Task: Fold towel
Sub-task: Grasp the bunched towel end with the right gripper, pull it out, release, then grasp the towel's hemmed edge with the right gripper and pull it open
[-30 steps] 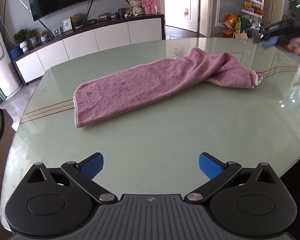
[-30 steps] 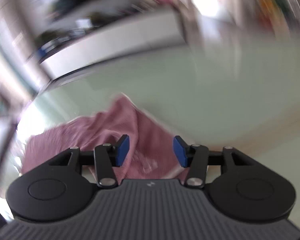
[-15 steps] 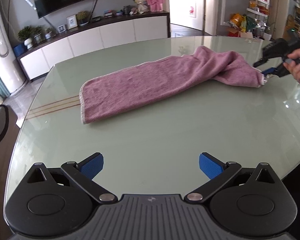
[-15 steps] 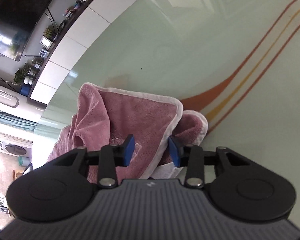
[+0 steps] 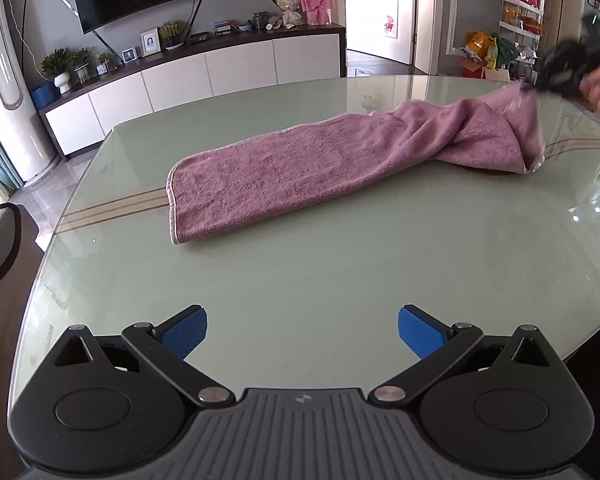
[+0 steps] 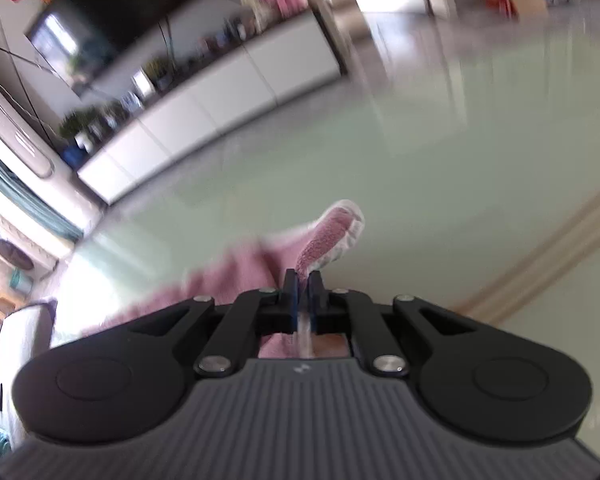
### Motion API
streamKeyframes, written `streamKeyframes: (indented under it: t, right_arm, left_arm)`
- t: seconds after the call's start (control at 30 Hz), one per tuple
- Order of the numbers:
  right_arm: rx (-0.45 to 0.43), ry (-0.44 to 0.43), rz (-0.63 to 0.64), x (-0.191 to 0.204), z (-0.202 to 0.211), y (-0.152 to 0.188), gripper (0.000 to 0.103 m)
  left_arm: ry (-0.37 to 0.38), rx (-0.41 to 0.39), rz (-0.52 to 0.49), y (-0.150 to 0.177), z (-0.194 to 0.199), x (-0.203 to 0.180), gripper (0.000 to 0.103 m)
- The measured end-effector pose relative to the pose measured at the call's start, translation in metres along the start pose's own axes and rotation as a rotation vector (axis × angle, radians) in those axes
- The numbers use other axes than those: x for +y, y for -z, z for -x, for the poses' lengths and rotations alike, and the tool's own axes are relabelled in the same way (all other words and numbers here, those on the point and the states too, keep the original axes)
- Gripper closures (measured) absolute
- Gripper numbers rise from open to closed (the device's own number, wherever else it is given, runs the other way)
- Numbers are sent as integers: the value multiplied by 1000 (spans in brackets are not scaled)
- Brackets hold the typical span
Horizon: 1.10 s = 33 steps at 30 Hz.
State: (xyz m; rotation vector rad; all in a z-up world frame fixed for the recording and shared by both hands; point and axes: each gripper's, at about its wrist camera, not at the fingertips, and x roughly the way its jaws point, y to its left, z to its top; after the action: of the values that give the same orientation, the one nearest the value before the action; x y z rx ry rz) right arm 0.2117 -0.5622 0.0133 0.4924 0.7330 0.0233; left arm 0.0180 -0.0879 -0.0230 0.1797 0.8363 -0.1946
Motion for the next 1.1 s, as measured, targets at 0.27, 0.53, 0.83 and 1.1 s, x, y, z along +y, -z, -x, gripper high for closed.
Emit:
streamKeyframes:
  t: [0.27, 0.53, 0.83, 1.1]
  right_arm:
    - [-223, 33, 307, 25, 123, -50, 98]
    - [266, 263, 466, -63, 27, 66, 94]
    - [181, 315, 387, -74, 13, 83, 63]
    - [183, -118, 750, 89, -53, 82, 64]
  left_arm:
    - [23, -6, -5, -2, -3, -9, 1]
    - [39, -3, -33, 0, -4, -14, 1]
    - [43, 4, -48, -1, -7, -19, 1]
    - [37, 9, -25, 1, -8, -14, 1]
